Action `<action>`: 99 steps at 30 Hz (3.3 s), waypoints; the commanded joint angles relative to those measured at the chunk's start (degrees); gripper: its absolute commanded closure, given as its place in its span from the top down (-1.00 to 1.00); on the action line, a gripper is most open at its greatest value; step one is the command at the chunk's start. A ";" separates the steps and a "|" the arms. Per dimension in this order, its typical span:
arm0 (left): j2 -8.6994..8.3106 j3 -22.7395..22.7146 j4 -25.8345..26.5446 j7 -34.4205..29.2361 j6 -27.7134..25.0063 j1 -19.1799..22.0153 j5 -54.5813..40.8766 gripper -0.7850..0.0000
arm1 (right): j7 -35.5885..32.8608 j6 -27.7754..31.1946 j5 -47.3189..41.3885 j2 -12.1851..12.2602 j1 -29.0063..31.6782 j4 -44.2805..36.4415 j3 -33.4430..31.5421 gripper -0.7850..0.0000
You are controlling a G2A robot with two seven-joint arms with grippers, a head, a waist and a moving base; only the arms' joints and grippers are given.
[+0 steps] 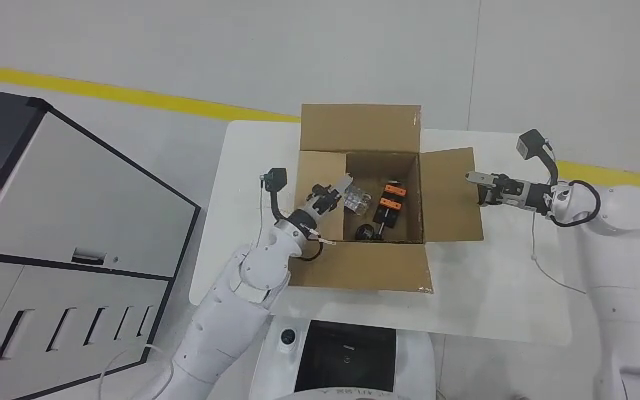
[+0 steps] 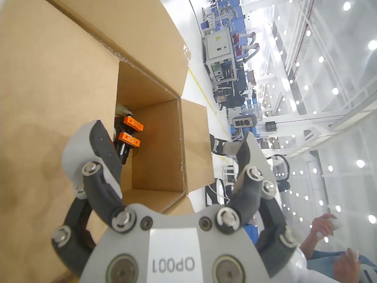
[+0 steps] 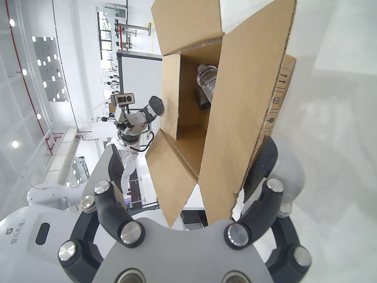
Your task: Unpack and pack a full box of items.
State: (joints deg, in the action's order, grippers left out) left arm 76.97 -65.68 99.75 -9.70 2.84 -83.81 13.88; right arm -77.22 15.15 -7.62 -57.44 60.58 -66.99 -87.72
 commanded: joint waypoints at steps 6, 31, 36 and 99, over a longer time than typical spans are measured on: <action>-1.00 -9.43 7.41 -1.12 1.15 -2.75 -5.22 1.00 | 1.71 1.22 -6.87 -0.43 0.17 -4.05 1.46 1.00; -2.50 -27.68 15.72 0.67 3.04 -18.03 -10.16 1.00 | 2.63 6.05 -8.54 -7.39 -16.63 9.98 29.33 1.00; -2.52 -28.35 15.94 0.19 3.34 -20.58 -11.07 1.00 | 4.34 4.77 -2.01 -8.84 -19.01 10.24 34.84 1.00; -4.30 -32.20 17.49 -22.48 4.63 -28.09 -15.41 1.00 | -0.36 11.55 -17.41 -6.59 -21.69 12.37 22.80 1.00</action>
State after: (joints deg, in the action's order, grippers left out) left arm 72.80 -97.43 117.00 -29.46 6.82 -111.32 0.13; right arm -77.58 26.70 -25.03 -64.03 38.89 -54.63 -64.91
